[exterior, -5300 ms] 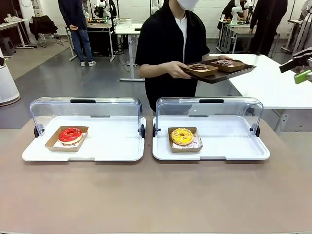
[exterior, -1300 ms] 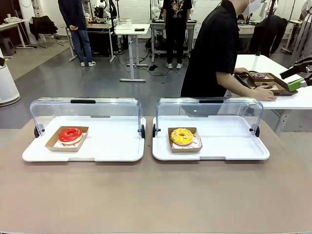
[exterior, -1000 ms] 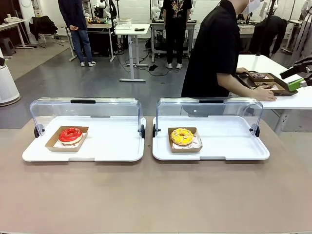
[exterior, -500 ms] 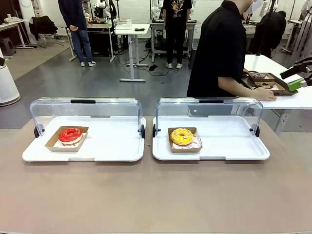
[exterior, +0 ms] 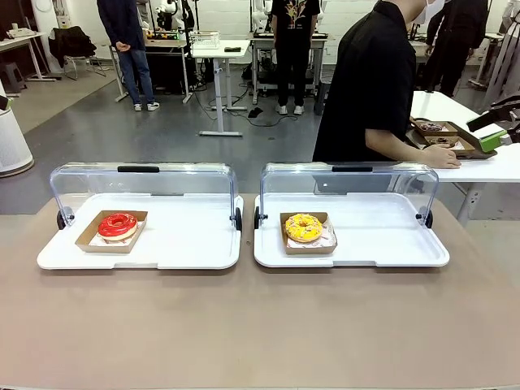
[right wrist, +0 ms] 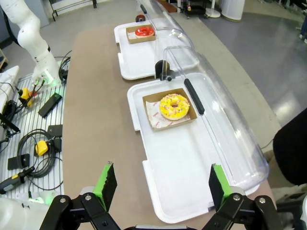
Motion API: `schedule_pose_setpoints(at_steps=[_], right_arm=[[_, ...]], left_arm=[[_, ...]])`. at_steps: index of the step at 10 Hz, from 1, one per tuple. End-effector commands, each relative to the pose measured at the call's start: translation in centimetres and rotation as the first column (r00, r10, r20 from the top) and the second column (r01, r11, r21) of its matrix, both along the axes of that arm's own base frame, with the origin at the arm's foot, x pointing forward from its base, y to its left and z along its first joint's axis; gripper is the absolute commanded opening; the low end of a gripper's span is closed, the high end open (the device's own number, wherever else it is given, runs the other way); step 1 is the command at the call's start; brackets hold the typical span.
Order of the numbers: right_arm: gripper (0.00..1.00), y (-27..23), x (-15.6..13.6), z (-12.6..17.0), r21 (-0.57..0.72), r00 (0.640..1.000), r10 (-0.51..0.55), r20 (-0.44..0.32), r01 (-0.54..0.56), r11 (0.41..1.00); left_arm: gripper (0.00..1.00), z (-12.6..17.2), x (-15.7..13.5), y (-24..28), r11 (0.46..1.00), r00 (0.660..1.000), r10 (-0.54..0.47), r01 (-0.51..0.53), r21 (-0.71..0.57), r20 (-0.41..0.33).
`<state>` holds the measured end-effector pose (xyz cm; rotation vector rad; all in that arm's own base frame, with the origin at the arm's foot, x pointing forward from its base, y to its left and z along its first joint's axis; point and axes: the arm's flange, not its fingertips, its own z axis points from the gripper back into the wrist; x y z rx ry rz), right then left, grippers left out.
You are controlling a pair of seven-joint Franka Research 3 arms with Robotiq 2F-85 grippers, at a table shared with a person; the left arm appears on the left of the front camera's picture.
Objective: Provide the desired donut to the person.
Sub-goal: Place the picked Paper togo box onto the Handle tray extended by the person.
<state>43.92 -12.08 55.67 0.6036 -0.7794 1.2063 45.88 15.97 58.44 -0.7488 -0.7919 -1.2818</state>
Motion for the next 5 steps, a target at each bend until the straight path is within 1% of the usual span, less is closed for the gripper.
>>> schedule_pose_setpoints(at_steps=[1, 5], right_arm=[[1.00, 0.03, -0.07, -0.02, 0.008, 1.000, 0.014, 0.011, -0.014, 1.000], [1.00, 0.03, -0.07, -0.02, 0.008, 1.000, 0.014, 0.011, -0.014, 1.000]], left_arm=[[1.00, 0.06, -0.22, -0.05, 1.000, 1.000, -0.002, 0.002, -0.005, 0.004], [1.00, 0.06, -0.22, -0.05, 1.000, 1.000, -0.002, 0.002, -0.005, 0.004]])
